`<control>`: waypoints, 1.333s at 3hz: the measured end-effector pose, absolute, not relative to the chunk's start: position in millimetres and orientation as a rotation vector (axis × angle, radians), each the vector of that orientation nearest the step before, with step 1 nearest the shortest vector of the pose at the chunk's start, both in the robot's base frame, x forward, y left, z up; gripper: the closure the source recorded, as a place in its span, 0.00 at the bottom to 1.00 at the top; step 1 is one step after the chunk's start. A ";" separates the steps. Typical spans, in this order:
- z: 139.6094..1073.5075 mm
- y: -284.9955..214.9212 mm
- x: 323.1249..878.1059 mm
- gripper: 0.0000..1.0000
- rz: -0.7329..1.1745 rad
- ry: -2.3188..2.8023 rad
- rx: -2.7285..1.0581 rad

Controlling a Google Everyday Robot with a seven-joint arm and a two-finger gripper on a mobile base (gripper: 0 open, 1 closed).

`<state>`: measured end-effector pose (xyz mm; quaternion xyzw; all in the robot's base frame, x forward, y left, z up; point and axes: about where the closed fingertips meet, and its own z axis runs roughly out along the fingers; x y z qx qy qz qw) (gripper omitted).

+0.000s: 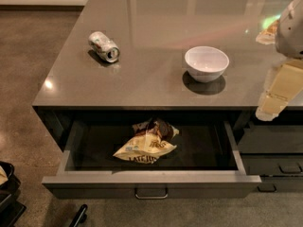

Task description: Pick brown chip bag from top drawer and place on counter

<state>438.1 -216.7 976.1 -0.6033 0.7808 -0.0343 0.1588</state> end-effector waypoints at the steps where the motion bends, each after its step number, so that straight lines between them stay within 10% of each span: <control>1: 976.1 -216.7 438.1 0.00 -0.098 2.232 -1.725; 4: 912.0 -176.5 366.1 0.00 0.215 2.245 -1.401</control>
Offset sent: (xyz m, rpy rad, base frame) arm -0.0297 0.0037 -0.0044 0.0799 -0.0440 -0.0262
